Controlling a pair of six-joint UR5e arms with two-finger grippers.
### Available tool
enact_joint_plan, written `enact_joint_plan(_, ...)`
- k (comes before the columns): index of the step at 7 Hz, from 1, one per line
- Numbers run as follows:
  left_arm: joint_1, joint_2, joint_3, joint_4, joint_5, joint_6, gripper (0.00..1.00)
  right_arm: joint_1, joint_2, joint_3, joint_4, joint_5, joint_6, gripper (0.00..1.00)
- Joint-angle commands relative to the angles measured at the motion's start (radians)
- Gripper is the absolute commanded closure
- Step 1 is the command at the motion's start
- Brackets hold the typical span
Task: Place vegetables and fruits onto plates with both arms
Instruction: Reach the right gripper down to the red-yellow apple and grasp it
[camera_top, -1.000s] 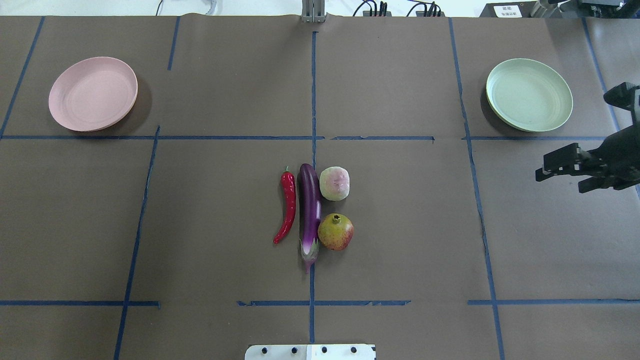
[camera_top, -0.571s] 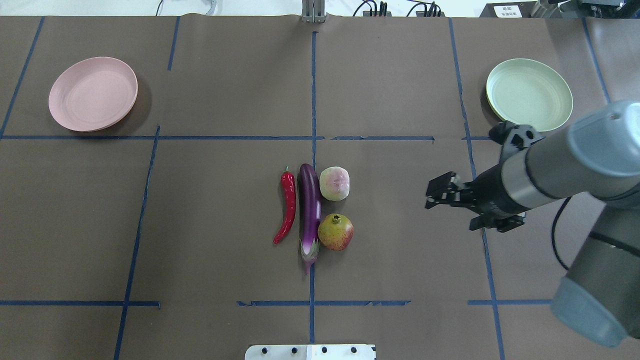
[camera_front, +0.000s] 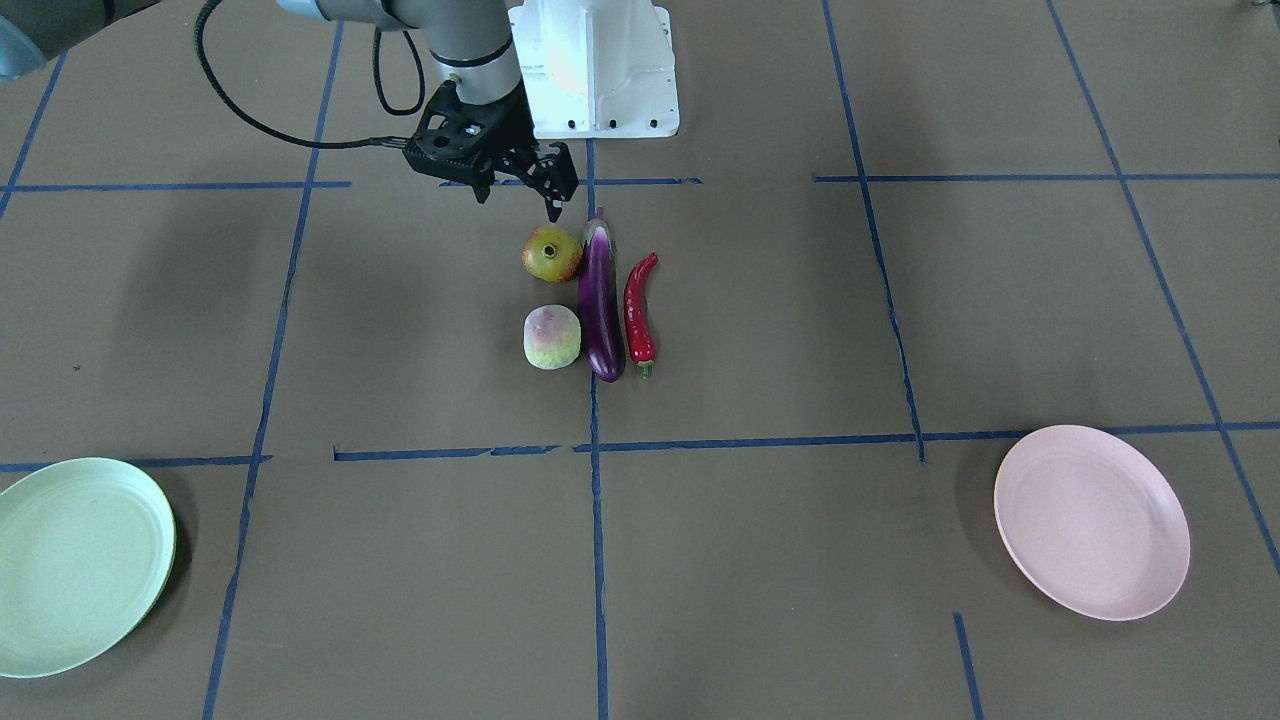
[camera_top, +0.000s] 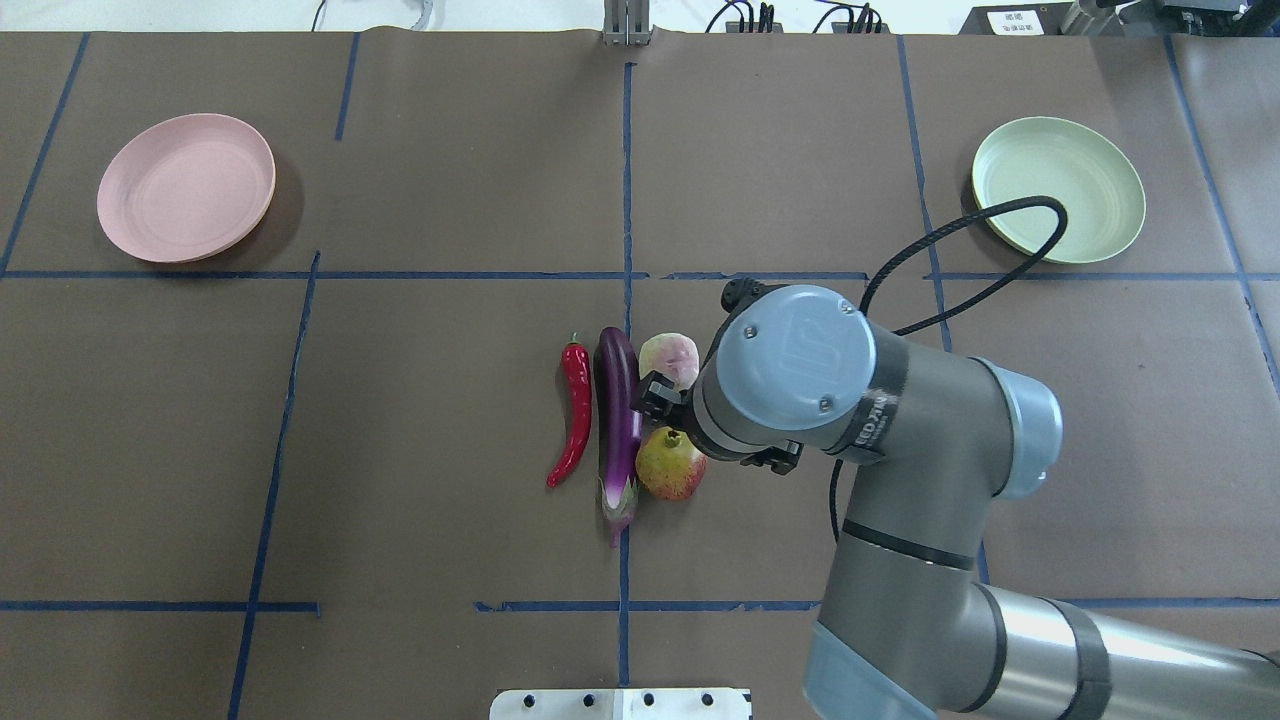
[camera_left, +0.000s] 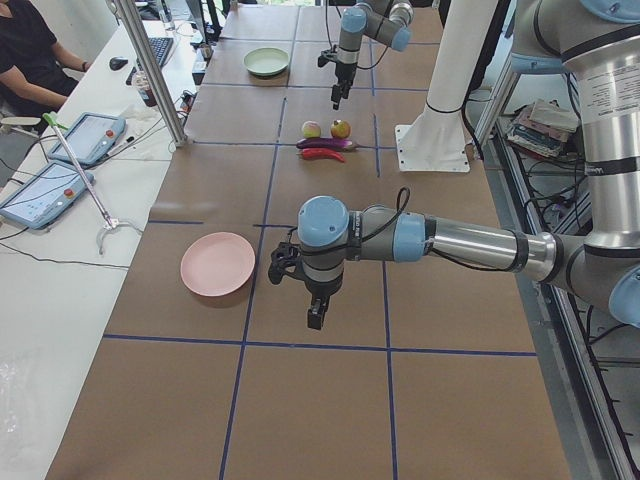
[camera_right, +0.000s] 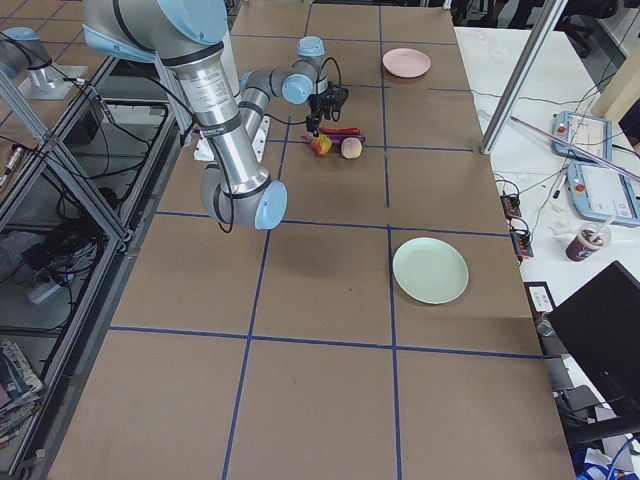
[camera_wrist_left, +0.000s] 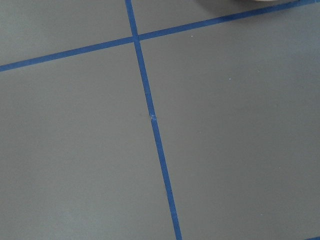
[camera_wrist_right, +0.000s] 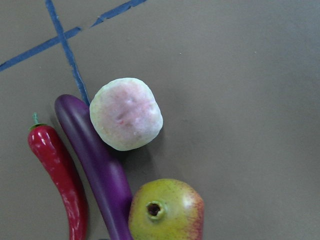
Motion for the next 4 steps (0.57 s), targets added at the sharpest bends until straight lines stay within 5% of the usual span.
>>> enact_joint_plan(1, -0.001, 0.002, 0.001, 0.0, -0.016, 0.0, 0.0, -0.033, 0.093, -0.162, -0.012, -0.039, 0.004, 0.0)
enact_joint_plan(4, 0.001, 0.028, -0.001, -0.032, -0.016, 0.001, 0.0, -0.056, 0.084, -0.19, -0.028, -0.08, -0.008, 0.01)
